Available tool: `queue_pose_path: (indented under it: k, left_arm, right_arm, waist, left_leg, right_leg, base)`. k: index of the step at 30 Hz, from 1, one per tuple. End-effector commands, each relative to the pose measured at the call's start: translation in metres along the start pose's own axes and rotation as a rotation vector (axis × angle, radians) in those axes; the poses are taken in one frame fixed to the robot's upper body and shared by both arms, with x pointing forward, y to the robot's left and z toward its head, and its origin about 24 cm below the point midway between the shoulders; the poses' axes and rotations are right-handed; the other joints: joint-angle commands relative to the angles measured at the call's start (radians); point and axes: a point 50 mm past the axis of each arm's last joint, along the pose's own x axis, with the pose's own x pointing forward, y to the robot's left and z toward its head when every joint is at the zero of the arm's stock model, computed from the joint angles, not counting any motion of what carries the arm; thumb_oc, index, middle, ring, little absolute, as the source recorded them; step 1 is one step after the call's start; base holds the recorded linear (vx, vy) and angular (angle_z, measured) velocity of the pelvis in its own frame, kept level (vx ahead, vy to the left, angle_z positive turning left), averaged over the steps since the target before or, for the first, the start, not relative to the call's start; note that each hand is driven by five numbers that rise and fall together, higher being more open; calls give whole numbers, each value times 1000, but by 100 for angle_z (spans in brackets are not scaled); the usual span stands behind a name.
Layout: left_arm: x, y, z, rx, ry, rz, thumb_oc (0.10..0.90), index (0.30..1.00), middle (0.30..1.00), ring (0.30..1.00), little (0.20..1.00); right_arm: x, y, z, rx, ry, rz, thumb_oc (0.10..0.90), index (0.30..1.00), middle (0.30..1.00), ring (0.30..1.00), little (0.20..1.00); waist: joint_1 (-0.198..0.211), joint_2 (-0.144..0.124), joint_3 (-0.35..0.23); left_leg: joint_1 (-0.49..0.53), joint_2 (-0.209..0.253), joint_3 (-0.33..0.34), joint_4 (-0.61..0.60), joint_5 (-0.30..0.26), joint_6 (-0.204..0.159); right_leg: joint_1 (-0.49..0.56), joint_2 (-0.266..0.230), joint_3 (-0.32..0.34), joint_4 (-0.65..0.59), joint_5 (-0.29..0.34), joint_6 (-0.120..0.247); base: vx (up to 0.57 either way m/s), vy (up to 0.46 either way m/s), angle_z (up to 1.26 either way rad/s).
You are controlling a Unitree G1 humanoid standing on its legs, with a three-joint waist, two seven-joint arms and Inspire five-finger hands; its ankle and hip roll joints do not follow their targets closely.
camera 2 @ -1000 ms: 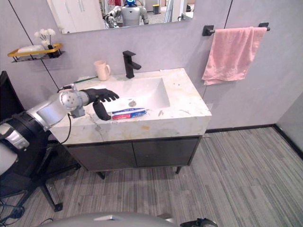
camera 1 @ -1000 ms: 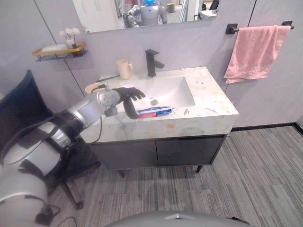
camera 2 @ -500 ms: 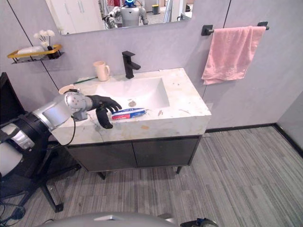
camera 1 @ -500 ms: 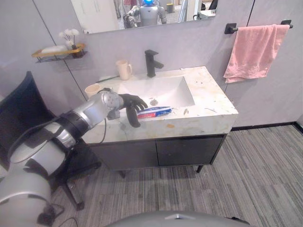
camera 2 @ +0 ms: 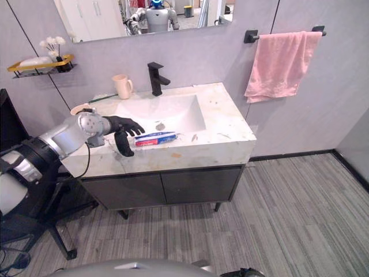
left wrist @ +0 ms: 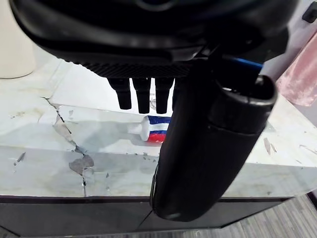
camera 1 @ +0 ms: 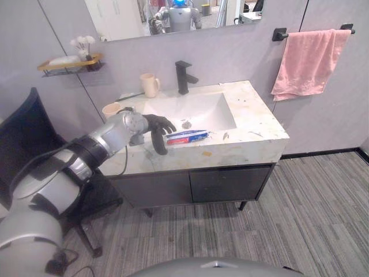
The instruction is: Organize the bathroom.
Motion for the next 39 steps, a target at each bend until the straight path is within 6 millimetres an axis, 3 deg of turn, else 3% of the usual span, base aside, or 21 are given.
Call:
queue_pose_path:
  k: [1, 18, 28, 39]
  left_arm:
    - [-37, 84, 23, 80, -15, 361, 800, 900, 900, 900, 900]
    - [-20, 69, 20, 76, 10, 358, 800, 900, 900, 900, 900]
    - [-13, 65, 5, 124, 100, 429, 800, 900, 900, 900, 900]
    - [2, 42, -9, 72, 116, 423, 800, 900, 900, 900, 900]
  right_arm:
    - [0, -9, 20, -54, -66, -30, 800, 900, 900, 900, 900]
    - [0, -6, 18, -63, -69, -21, 800, 900, 900, 900, 900]
    - [0, -11, 10, -69, -62, -26, 800, 900, 900, 900, 900]
    - [0, -9, 6, -75, -68, -15, 800, 900, 900, 900, 900]
  waist:
    - [-5, -8, 35]
    - [-24, -8, 39]
    - [-41, -13, 48]
    - [-47, -19, 53]
  left_leg:
    - [64, -62, -7, 5, -111, 68]
    - [62, -59, 5, 8, -113, 71]
    - [63, -53, 14, 10, -112, 68]
    - [54, -51, 20, 13, -108, 69]
  right_leg:
    - [30, 28, 31, 28, -85, 29]
    - [21, 34, 44, 35, -90, 23]
    - [20, 38, 49, 34, -92, 21]
    - [6, 41, 56, 44, -95, 14]
  base:
    - [0, 0, 0]
    - [9, -8, -3]
    - [0, 0, 0]
    - [9, -1, 0]
